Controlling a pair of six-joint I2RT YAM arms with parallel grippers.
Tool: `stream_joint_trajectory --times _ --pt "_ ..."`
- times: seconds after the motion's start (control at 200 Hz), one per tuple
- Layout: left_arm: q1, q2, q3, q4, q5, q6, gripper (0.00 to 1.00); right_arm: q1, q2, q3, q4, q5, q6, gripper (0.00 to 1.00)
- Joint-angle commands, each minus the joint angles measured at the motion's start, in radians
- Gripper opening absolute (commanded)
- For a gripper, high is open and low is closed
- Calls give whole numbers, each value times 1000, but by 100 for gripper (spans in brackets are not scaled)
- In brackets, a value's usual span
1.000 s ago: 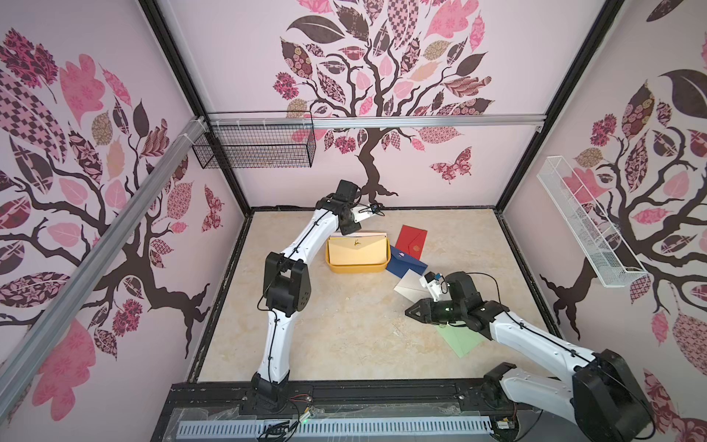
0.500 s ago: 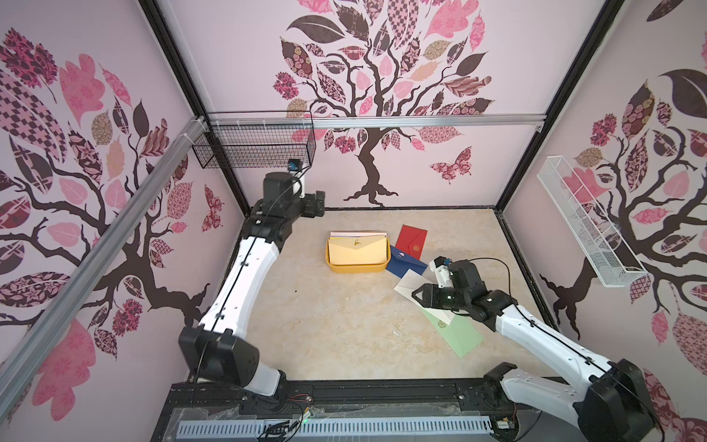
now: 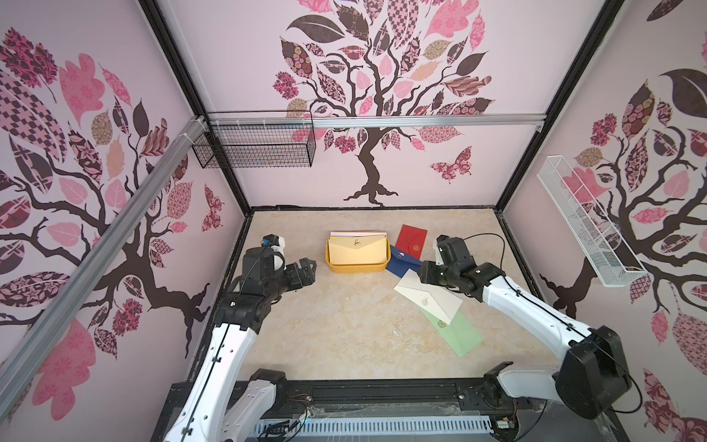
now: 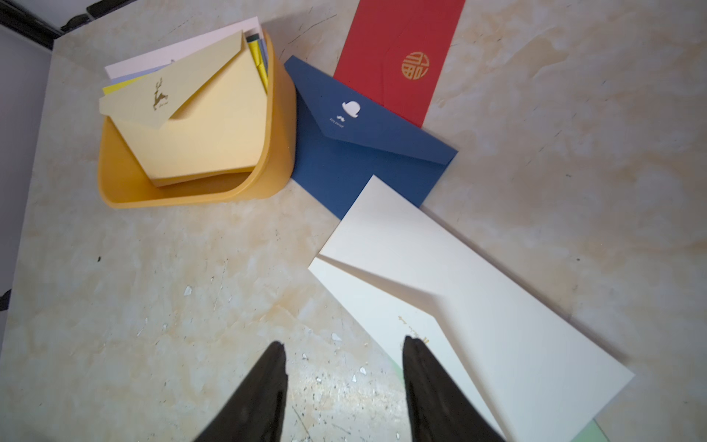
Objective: Put the sealed envelopes into the storage box
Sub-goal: Pick up the envelope from the center of the board.
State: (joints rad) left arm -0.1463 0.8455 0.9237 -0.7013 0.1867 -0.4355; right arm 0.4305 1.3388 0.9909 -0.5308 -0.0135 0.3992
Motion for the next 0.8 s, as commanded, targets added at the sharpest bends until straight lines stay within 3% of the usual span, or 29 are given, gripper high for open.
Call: stream_joint_trajectory --times 0.0,0.16,0.345,0.43,0.58,0.79 --pt "0 -29 -66 -45 77 -152 97 -49 87 63 -42 29 -15 51" --pt "0 -43 -148 -43 202 -196 97 -69 186 124 -61 25 -39 51" --pt "-2 -49 -215 -23 298 -241 83 -76 308 160 -68 -35 -45 46" --pt "-29 -48 -239 -10 301 -255 77 -75 348 167 -81 -72 -34 44" --pt "-101 -30 -242 -9 251 -256 77 -75 381 141 -76 -100 -22 44" --pt "-123 -7 -265 22 261 -261 77 -77 388 86 -69 -150 -71 50"
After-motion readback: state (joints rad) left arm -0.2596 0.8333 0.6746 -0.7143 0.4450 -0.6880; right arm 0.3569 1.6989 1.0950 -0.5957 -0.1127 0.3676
